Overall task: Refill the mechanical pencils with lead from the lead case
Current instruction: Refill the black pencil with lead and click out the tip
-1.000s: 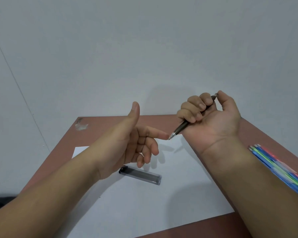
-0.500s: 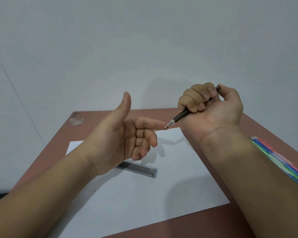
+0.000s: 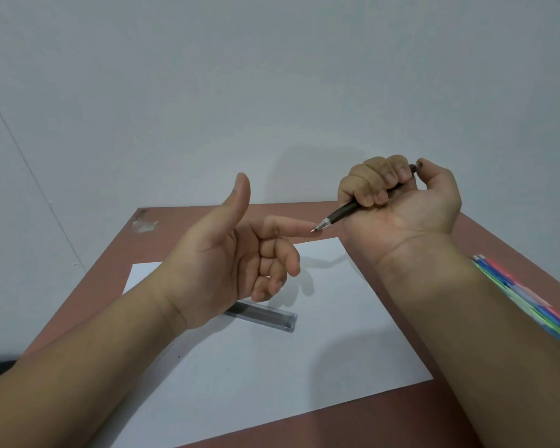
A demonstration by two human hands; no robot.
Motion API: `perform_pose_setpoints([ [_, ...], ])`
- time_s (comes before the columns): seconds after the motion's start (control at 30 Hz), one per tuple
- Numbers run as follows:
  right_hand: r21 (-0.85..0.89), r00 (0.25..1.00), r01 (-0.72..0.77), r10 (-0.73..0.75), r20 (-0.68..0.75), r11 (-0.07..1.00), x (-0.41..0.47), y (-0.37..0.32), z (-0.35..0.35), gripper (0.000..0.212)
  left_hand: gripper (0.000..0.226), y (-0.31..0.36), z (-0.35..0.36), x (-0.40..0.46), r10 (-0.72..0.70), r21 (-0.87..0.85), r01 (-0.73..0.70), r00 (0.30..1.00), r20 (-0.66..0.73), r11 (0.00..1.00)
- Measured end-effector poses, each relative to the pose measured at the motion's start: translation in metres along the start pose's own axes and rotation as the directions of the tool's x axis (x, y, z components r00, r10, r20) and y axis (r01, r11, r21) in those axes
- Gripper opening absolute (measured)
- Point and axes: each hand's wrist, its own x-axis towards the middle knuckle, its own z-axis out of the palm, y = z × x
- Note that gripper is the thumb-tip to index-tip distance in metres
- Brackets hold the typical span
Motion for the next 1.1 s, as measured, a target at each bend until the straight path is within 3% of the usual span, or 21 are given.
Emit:
perform_pose_setpoints([
  [1.1,0.003,0.999,0.013,-0.013,0.046,1.0,-0.0023,-0.001,0.0028,0.039,0.097,-0.0019,-0.0026,-0.0006,0.032,-0.007,-0.032,0.998,0.049,0.999],
])
